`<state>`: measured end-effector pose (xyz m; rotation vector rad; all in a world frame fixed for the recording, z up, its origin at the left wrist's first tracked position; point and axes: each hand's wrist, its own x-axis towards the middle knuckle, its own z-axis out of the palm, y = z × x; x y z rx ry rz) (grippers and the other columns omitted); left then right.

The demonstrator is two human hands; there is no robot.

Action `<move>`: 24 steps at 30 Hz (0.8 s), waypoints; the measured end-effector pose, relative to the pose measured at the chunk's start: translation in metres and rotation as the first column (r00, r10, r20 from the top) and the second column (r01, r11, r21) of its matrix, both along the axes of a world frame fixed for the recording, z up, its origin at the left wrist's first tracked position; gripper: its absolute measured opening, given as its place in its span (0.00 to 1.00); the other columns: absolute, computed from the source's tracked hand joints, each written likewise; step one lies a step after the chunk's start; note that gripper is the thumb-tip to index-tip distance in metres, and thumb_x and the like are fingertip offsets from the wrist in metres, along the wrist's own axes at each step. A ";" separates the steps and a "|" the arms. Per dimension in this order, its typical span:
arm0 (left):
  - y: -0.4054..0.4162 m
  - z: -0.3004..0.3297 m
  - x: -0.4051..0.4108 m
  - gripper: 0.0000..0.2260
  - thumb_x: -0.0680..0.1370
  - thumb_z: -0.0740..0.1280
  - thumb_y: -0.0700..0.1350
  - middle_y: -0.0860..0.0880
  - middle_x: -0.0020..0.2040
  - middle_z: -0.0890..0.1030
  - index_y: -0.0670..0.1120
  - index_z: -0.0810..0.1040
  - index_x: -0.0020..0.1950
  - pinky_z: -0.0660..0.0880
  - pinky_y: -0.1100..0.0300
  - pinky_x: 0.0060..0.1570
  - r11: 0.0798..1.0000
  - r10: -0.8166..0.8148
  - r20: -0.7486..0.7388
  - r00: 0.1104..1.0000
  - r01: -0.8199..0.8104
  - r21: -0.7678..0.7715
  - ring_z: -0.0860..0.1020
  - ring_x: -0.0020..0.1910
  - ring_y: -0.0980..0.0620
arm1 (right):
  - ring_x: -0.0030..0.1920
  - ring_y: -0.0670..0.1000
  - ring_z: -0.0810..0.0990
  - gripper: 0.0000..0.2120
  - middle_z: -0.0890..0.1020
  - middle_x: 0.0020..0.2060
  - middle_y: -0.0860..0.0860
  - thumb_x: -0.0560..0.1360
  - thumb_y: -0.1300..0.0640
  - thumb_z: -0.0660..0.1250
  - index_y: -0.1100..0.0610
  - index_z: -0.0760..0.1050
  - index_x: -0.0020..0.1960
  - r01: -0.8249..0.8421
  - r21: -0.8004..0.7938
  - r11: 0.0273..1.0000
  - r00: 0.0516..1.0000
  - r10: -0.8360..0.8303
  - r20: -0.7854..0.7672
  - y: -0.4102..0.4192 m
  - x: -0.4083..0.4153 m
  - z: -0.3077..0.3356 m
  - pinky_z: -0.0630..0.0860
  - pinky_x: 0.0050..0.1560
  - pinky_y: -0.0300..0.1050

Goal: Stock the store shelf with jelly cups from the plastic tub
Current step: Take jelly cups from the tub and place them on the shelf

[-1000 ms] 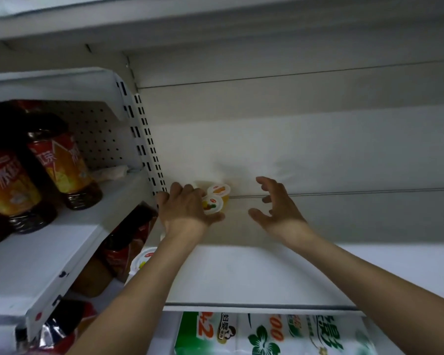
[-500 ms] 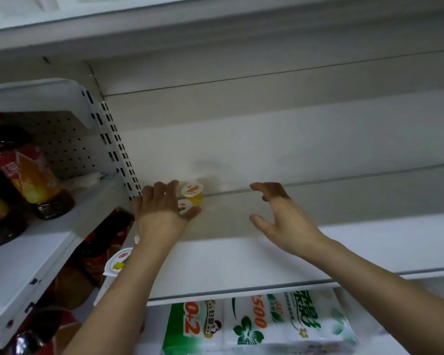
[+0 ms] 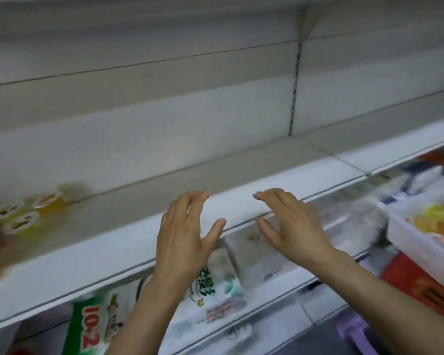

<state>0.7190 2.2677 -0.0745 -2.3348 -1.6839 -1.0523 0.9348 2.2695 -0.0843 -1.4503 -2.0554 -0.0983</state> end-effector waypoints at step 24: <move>0.016 -0.118 0.497 0.17 0.76 0.67 0.52 0.52 0.60 0.76 0.51 0.75 0.64 0.72 0.54 0.58 0.527 -0.740 0.058 0.670 0.632 -0.568 0.75 0.57 0.52 | 0.63 0.57 0.70 0.19 0.71 0.63 0.56 0.76 0.55 0.66 0.54 0.72 0.66 0.614 -0.517 0.596 0.738 -0.666 0.109 -0.125 0.475 -0.125 0.73 0.57 0.51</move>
